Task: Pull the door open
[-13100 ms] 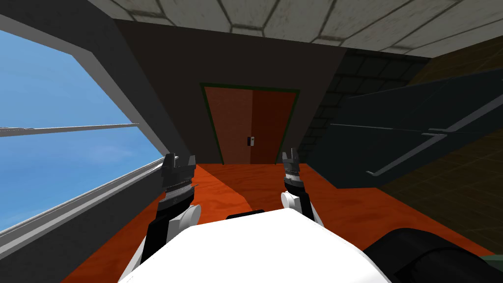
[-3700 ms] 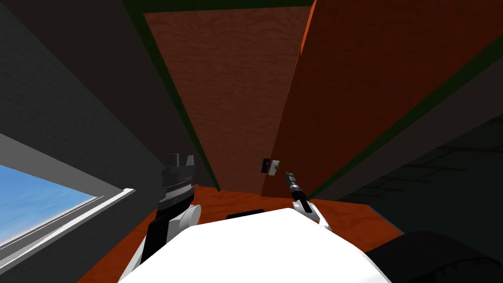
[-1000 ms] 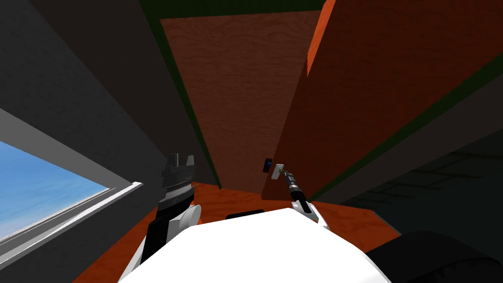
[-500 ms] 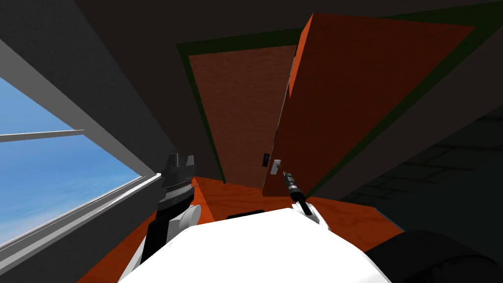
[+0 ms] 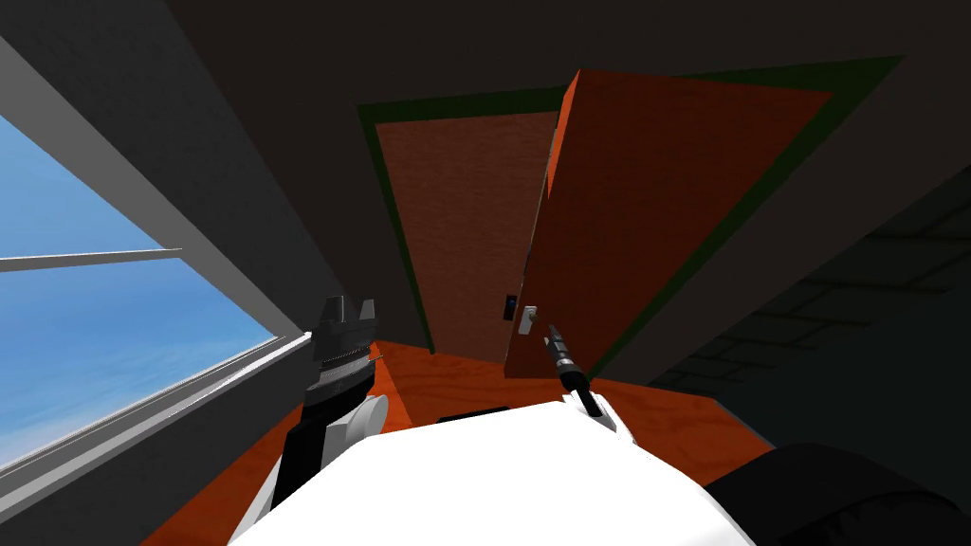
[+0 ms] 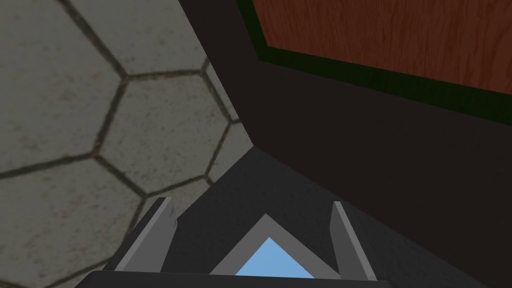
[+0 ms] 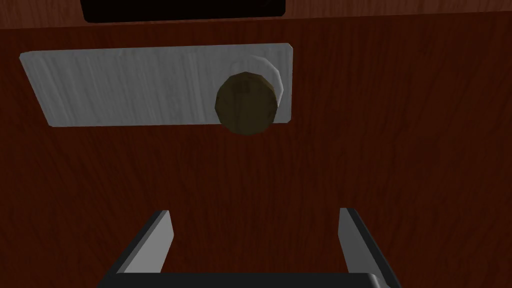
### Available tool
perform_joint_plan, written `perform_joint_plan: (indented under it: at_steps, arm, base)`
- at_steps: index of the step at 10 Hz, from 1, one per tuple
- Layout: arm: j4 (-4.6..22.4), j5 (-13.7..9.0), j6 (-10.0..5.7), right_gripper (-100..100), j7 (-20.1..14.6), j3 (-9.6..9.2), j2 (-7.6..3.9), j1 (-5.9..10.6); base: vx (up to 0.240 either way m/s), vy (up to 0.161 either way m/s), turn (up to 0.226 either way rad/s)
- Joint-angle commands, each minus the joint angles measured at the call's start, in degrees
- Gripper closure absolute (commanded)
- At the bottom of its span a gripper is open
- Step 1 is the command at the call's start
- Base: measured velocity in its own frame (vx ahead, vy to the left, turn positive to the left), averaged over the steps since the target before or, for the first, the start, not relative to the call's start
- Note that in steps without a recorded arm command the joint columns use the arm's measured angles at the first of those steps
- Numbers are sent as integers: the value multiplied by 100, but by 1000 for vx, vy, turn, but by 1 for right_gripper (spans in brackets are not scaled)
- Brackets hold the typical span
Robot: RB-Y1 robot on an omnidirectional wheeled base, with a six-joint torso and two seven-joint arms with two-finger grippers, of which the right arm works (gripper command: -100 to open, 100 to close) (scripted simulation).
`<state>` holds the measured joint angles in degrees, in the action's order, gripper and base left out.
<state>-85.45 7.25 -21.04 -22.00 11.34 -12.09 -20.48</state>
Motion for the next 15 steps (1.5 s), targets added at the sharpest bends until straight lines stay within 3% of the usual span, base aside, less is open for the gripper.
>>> perform_joint_plan:
  at_steps: [1, 4, 5, 6, 11, 15]
  arm:
    - [75, -18, 18, -100, 20, 42, -15, 78]
    - [76, -11, 11, -100, 45, -25, 19, 242]
    - [70, -8, 27, -100, 50, -7, 25, 218]
    - [70, -8, 27, 100, 50, -7, 25, 218]
    - [70, -8, 27, 100, 50, -7, 25, 218]
    - [89, -16, -88, 100, -105, -77, -164, 51]
  base:
    - [172, -80, 29]
    - [189, -2, 85]
    - [86, 29, 19]
    - [-7, -6, -18]
    - [-17, -4, 3]
    - [-160, -33, 85]
